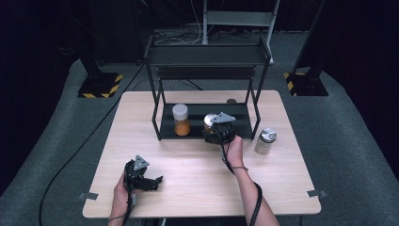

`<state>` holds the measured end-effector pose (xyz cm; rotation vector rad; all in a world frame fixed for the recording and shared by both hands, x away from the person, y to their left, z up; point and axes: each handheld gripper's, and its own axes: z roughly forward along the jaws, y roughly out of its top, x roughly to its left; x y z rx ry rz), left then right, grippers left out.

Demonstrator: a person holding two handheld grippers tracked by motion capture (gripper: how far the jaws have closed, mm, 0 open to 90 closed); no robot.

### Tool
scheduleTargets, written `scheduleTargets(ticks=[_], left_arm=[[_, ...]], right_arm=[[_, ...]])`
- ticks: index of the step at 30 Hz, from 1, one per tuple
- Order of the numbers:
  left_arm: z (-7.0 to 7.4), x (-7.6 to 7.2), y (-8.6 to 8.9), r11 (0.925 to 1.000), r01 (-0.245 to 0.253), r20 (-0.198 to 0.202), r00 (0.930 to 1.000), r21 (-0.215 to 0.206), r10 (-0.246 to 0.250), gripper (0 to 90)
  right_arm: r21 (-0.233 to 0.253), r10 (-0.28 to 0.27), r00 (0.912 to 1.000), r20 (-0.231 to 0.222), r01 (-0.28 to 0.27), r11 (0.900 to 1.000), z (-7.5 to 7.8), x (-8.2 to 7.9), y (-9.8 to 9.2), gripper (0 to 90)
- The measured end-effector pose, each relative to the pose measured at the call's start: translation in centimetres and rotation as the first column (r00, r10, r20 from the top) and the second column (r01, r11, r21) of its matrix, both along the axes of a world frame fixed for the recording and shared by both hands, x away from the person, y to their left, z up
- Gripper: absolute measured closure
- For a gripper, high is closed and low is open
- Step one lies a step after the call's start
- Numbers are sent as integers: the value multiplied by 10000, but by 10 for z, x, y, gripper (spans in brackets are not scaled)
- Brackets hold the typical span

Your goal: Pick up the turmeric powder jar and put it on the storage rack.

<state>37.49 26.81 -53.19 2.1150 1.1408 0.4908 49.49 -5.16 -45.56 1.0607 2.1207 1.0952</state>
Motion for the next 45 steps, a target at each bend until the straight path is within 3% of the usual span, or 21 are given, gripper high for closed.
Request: scheduleTargets(ticks=[21,45], left_arm=[[0,0,0,10000,6,0,10000,16,-6,4],[0,0,0,10000,-1,-12,10000,-2,1,1]], right_arm=[[-13,-190,9998,94,190,9998,4,5,-2,301],[-110,-252,9997,-69,251,9996,-2,13,-4,301]])
